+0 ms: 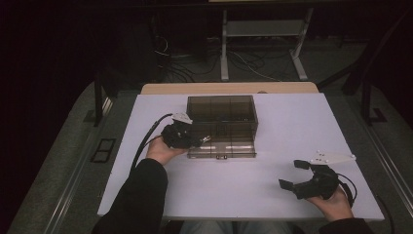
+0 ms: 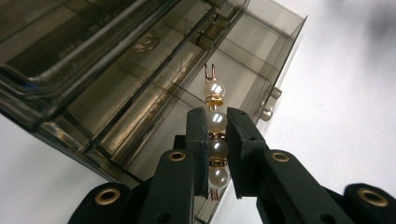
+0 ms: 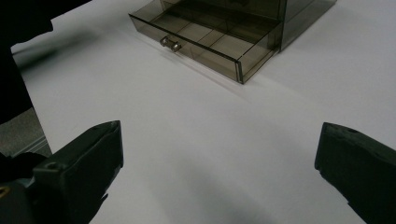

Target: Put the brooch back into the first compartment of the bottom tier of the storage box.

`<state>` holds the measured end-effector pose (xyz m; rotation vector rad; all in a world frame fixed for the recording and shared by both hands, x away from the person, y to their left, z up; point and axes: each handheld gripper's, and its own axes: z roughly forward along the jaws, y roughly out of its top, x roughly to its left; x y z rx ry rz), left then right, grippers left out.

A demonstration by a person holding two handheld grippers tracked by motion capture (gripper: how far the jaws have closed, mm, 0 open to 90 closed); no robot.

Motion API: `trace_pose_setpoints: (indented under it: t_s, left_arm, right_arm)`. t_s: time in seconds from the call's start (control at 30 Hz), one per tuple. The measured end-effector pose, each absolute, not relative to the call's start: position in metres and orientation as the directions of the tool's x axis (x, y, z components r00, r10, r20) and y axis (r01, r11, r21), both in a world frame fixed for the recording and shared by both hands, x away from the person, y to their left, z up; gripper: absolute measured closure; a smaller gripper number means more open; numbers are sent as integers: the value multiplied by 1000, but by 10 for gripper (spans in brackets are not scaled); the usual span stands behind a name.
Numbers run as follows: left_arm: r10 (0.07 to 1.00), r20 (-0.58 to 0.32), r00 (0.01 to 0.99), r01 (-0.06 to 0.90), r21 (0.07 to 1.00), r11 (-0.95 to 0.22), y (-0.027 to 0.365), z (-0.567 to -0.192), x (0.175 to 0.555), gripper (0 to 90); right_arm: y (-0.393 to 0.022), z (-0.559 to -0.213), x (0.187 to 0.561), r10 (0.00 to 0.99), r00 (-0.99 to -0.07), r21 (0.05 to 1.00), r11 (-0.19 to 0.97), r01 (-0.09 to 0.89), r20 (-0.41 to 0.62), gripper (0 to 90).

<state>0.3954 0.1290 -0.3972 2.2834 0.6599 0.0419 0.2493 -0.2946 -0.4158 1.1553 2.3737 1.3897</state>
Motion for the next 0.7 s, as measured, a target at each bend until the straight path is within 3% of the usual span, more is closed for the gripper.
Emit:
trace_pose_setpoints:
  t_s: [0.7]
  left_arm:
    - [483,-160,861,465,634,-618,127,-416,398,787]
  right_arm:
    - [-294,-416,249,686,-691,797,276,537,228,7]
